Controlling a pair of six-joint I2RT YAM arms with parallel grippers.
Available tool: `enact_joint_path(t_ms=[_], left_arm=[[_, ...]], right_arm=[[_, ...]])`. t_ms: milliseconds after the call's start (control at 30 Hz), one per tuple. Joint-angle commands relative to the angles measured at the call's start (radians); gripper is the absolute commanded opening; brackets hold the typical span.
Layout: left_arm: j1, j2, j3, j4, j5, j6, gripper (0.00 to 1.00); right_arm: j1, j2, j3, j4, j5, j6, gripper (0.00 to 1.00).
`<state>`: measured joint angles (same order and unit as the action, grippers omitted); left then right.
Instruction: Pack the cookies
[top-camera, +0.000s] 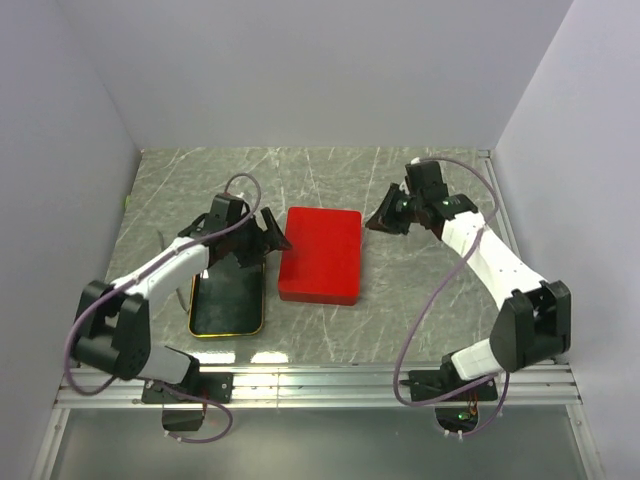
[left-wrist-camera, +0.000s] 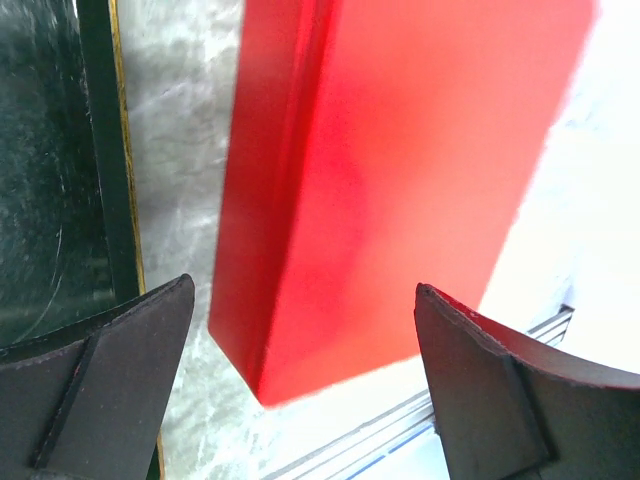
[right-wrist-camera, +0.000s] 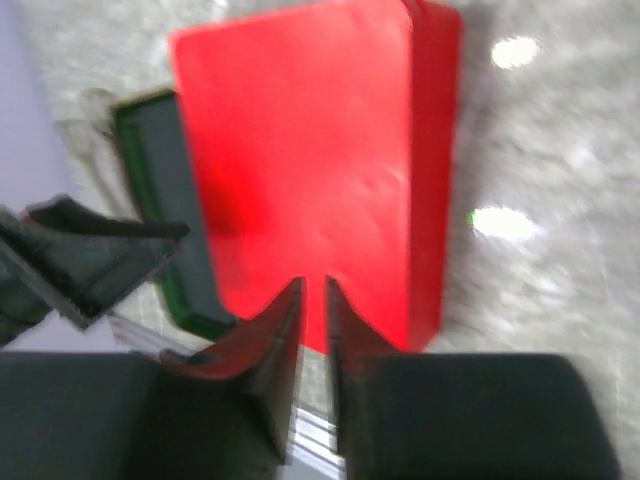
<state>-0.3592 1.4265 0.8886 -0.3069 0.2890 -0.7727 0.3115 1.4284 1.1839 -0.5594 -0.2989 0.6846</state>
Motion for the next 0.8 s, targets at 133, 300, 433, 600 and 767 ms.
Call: enact_joint_path(t_ms=[133,300,433,600,767], left_arm=[[0.003,-0.195,0.026,-0.093,-0.048,-0.016,0.97],[0.003,-0.331,-0.028,-0.13,-0.047,-0.054,0.97],[0.003,-0.42,-0.059,-0.182,-0.065,-0.071,0.98],[0.003,-0.477,-0.079,-0.208,-0.091,-0.079,0.99],[0.003,-0.459,-0.03,-0.238,-0.12,-0.059,0.98]], right_arm=[[-0.049,0.246,0.169,0.159,-0.195,0.044,0.02],[-0.049,0.403,0.235,0.199,-0.233,0.079,0.0],[-0.054,0.469,0.256,0.173,-0.168,0.078,0.0],[-0.066,0.495,0.253,0.148,-0.166,0.072,0.0],[-0.074,0.46,0.281,0.136,-0.198,0.064,0.0]])
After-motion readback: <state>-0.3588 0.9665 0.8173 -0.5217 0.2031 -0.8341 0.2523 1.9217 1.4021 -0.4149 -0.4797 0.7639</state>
